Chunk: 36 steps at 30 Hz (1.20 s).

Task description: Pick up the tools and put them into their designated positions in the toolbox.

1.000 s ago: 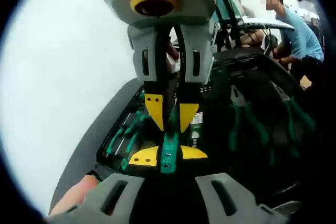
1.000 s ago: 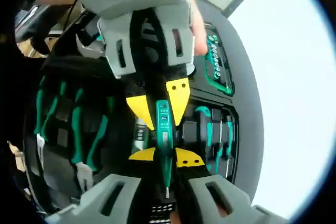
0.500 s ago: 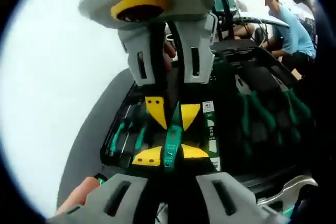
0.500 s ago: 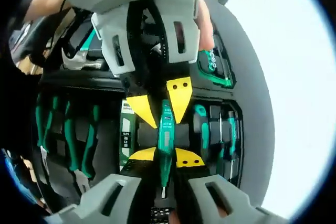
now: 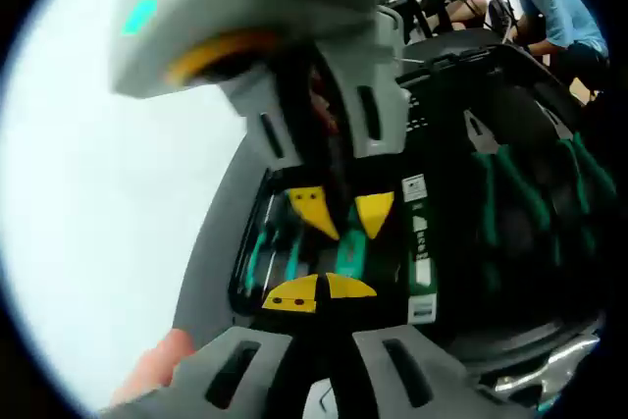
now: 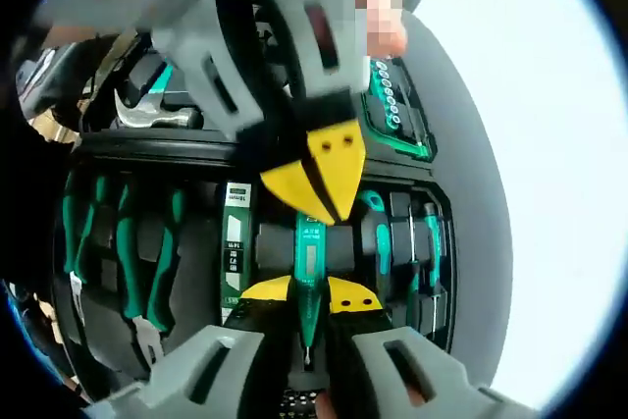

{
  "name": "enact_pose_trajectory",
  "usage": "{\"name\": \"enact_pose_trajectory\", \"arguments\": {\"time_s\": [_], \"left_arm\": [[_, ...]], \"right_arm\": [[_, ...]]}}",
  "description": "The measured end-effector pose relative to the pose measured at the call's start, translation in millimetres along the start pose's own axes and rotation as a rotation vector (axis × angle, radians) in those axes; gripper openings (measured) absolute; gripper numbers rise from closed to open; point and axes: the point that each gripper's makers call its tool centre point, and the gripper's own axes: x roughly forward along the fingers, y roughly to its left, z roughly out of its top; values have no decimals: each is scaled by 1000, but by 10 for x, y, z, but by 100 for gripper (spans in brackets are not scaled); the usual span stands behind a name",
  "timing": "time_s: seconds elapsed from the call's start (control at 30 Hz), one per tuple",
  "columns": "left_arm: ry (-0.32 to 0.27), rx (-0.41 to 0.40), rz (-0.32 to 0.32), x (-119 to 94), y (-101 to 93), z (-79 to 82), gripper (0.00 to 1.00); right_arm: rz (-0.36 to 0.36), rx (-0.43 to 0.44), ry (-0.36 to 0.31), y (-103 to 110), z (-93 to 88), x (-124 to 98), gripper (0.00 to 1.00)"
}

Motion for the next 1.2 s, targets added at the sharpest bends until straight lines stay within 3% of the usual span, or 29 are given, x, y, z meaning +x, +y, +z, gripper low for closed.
{"name": "enact_pose_trajectory", "arguments": {"time_s": [0.07, 0.13, 0.23, 0.4, 0.57, 0.63, 0.67, 0.7, 0.73, 0.77, 0.8, 0.83, 0.93, 0.97, 1.1, 1.13, 1.17, 1.2], "left_arm": [[11, -12, 11, 21, -15, -17, 0], [-21, -15, -31, 31, -107, 50, 0], [31, 93, 16, 117, -105, 71, 0], [100, 82, 2, 149, -124, 104, 0], [105, 48, -9, 127, -167, 105, 0], [95, -33, -10, 103, -185, 109, 0], [77, -65, -19, 90, -193, 115, 0], [63, -83, -24, 85, -196, 112, 0], [53, -98, -26, 85, -194, 106, 0], [42, -107, -26, 71, -197, 110, 0], [36, -122, -26, 78, -200, 99, 0], [33, -132, -22, 72, -206, 107, 0], [40, -126, -14, 89, -190, 97, 0], [44, -125, -14, 121, -167, 80, 0], [64, -143, -21, 146, -164, 65, 0], [178, -143, -110, 157, -366, -145, 0], [89, -128, -41, 125, -229, -15, 0], [72, -126, -42, 219, -298, -6, 0]], "right_arm": [[-2, 5, -11, -19, -13, 0, 9], [-1, 13, -23, -37, -23, 0, 9], [4, 24, -32, -48, -30, 3, 9], [7, 9, -29, -62, -39, 7, 9], [-9, -59, -15, -86, -64, 23, 10], [-5, -92, -88, -121, -21, -6, 9], [1, -73, -98, -128, -20, -57, 10], [-50, -4, -132, -257, 16, -137, 5], [-99, -15, -165, -384, 61, -186, 0], [-125, 46, -212, -476, 121, -210, 0], [-101, 111, -207, -448, 95, -175, 0], [-58, 122, -203, -362, 82, -135, 0], [-80, 0, -146, -266, 2, 24, 0], [-88, 9, -176, -300, 65, 3, 0], [-79, 43, -144, -305, 56, 27, 0], [-25, 9, -95, -128, -20, 113, 0], [-140, -78, -94, -277, 11, -32, 0], [-145, -81, -122, -230, 88, -47, 0]]}}
